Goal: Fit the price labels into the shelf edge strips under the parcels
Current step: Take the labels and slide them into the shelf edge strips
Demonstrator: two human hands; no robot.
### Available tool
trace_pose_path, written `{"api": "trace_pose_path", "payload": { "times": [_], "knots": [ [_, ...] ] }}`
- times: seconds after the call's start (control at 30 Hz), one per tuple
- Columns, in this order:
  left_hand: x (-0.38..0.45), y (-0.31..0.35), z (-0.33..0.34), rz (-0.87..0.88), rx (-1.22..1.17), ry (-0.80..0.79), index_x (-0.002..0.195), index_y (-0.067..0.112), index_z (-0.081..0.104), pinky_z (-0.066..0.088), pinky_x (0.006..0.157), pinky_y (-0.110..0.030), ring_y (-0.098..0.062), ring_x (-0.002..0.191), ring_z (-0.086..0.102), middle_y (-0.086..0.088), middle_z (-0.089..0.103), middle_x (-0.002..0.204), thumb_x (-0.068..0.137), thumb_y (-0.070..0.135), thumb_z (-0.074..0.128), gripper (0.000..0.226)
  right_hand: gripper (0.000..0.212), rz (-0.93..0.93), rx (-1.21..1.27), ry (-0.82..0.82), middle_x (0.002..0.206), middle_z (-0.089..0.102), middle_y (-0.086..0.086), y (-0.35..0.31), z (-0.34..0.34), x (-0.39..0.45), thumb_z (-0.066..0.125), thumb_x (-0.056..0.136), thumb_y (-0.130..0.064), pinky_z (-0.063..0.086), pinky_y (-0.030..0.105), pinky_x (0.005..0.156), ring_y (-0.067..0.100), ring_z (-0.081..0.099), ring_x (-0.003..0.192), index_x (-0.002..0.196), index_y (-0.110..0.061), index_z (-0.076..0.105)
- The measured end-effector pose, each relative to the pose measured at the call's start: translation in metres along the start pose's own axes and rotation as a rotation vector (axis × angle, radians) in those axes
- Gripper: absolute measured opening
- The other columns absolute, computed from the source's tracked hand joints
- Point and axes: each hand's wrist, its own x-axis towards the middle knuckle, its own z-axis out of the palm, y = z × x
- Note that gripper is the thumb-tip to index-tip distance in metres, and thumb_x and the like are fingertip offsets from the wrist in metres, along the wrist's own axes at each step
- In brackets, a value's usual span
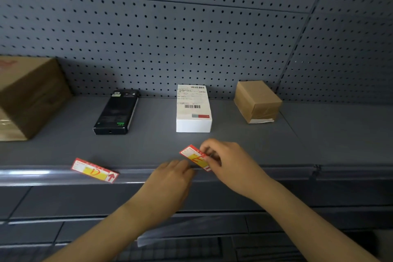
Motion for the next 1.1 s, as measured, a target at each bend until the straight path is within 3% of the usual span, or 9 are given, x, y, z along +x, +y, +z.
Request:
{"api": "trace_pose_path", "payload": {
  "times": [0.2, 0.37, 0.57, 0.87, 0.93, 1.1],
  "knots": [
    [0.001, 0.001, 0.003, -0.034, -0.066, 0.036, 0.111, 0.015, 0.064, 0.057, 0.07, -0.035, -0.024, 0.083, 0.065, -0.005, 0.066, 0.105, 0.068, 0.008, 0.07, 0.044, 0.012, -0.021, -0.048, 0.013, 0.103, 0.068, -0.001, -0.002, 0.003, 0.006, 0.058, 0.092, -0.02, 0.057, 0.037, 0.072, 0.014, 0.065, 0.087, 0.103, -0.024, 0.055],
    [-0.004, 0.001, 0.005, -0.023, -0.081, 0.052, 0.109, 0.015, 0.064, 0.057, 0.068, -0.035, -0.024, 0.081, 0.063, -0.005, 0.065, 0.102, 0.071, 0.006, 0.067, 0.039, 0.012, -0.016, -0.113, -0.034, 0.102, 0.068, -0.003, -0.002, 0.006, 0.007, 0.058, 0.093, -0.025, 0.055, 0.027, 0.073, 0.012, 0.063, 0.086, 0.104, -0.023, 0.058],
    [-0.01, 0.005, 0.006, 0.013, -0.057, 0.063, 0.094, 0.016, 0.069, 0.053, 0.058, -0.025, -0.016, 0.07, 0.062, 0.0, 0.065, 0.085, 0.053, 0.007, 0.078, 0.043, 0.009, -0.135, -0.206, -0.048, 0.095, 0.067, -0.001, 0.001, 0.02, 0.007, 0.058, 0.092, -0.026, 0.05, 0.035, 0.073, 0.017, 0.059, 0.085, 0.098, -0.019, 0.062],
    [-0.017, 0.005, 0.0, 0.007, -0.026, 0.049, 0.102, 0.02, 0.064, 0.054, 0.064, -0.025, -0.016, 0.078, 0.064, 0.001, 0.066, 0.094, 0.057, 0.014, 0.078, 0.048, 0.011, -0.185, -0.239, -0.017, 0.098, 0.066, -0.001, 0.001, 0.025, 0.003, 0.062, 0.089, -0.023, 0.049, 0.035, 0.076, 0.018, 0.056, 0.089, 0.099, -0.019, 0.06],
    [-0.019, 0.002, -0.007, -0.03, -0.015, 0.055, 0.103, 0.023, 0.063, 0.055, 0.069, -0.029, -0.017, 0.081, 0.066, 0.002, 0.067, 0.097, 0.06, 0.019, 0.078, 0.046, 0.018, -0.186, -0.237, 0.005, 0.104, 0.066, 0.0, -0.001, 0.019, 0.002, 0.062, 0.089, -0.02, 0.046, 0.03, 0.08, 0.019, 0.057, 0.094, 0.106, -0.018, 0.06],
    [-0.024, -0.01, -0.039, -0.257, 0.065, 0.118, 0.092, 0.019, 0.068, 0.055, 0.061, -0.035, -0.025, 0.068, 0.068, -0.002, 0.069, 0.087, 0.063, 0.015, 0.077, 0.031, 0.022, -0.252, -0.281, -0.005, 0.113, 0.063, 0.0, -0.015, 0.01, 0.005, 0.056, 0.091, -0.017, 0.045, 0.032, 0.09, 0.019, 0.054, 0.104, 0.113, -0.017, 0.06]
  ]
}}
